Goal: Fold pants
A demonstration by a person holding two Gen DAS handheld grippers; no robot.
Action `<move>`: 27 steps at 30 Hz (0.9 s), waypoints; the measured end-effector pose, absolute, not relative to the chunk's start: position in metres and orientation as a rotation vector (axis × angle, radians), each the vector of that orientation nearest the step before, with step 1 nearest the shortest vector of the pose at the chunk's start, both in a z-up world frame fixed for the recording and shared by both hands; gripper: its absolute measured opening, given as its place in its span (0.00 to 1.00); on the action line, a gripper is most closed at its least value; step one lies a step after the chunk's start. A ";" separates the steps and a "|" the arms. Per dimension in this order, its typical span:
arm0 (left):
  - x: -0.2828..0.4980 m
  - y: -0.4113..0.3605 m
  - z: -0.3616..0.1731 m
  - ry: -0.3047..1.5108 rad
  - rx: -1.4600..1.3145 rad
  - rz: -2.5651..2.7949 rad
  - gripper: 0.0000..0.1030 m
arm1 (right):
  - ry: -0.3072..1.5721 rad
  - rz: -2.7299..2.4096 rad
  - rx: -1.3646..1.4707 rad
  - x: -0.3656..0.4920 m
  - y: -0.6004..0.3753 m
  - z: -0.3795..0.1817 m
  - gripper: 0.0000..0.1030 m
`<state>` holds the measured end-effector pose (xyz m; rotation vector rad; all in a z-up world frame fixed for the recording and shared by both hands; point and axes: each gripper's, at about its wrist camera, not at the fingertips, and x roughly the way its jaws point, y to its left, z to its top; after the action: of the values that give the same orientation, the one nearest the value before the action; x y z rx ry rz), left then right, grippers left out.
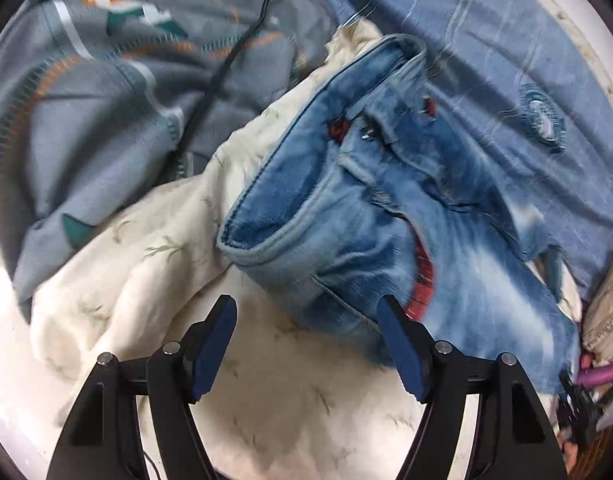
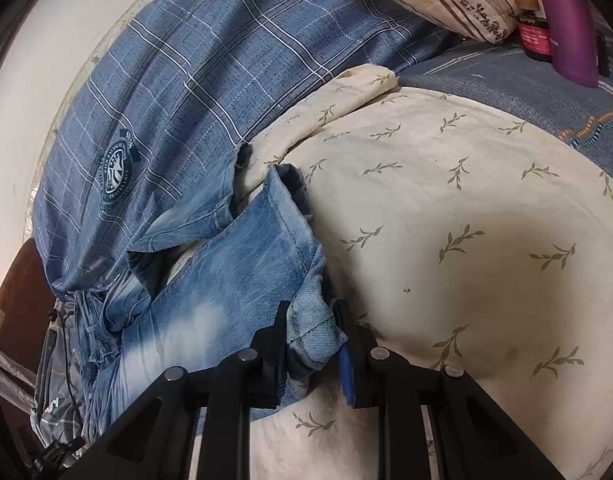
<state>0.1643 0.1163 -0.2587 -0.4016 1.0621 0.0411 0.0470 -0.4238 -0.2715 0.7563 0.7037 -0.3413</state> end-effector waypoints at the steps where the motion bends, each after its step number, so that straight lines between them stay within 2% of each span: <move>1: 0.170 0.118 -0.264 1.078 -0.405 0.056 0.71 | 0.705 -0.337 0.757 0.047 -0.424 -0.272 0.21; 5: 0.183 0.133 -0.279 1.089 -0.498 0.058 0.71 | 0.716 -0.319 0.760 0.048 -0.427 -0.272 0.22; 6: 0.184 0.136 -0.280 1.085 -0.512 0.055 0.68 | 0.716 -0.318 0.755 0.048 -0.426 -0.271 0.22; 7: 0.187 0.137 -0.281 1.080 -0.528 0.046 0.64 | 0.717 -0.319 0.750 0.049 -0.427 -0.271 0.22; 8: 0.191 0.138 -0.282 1.078 -0.543 0.028 0.53 | 0.716 -0.321 0.747 0.049 -0.426 -0.271 0.21; 10: 0.196 0.140 -0.285 1.094 -0.566 0.027 0.46 | 0.706 -0.327 0.758 0.048 -0.426 -0.270 0.21; 12: 0.196 0.142 -0.286 1.086 -0.593 0.010 0.34 | 0.681 -0.327 0.774 0.045 -0.426 -0.266 0.19; 15: 0.188 0.141 -0.276 1.049 -0.596 -0.029 0.24 | 0.632 -0.320 0.778 0.039 -0.425 -0.253 0.17; 18: 0.180 0.136 -0.255 1.002 -0.562 -0.060 0.22 | 0.579 -0.302 0.772 0.031 -0.427 -0.234 0.16; 20: 0.175 0.133 -0.242 0.976 -0.536 -0.076 0.21 | 0.553 -0.313 0.739 0.025 -0.425 -0.220 0.10; 27: 0.154 0.125 -0.224 0.962 -0.503 -0.135 0.20 | 0.499 -0.379 0.728 -0.021 -0.438 -0.198 0.10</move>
<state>0.1543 0.1251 -0.2242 -0.5031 0.9618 -0.1348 -0.0207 -0.4379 -0.1982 0.7285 0.4992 -0.3786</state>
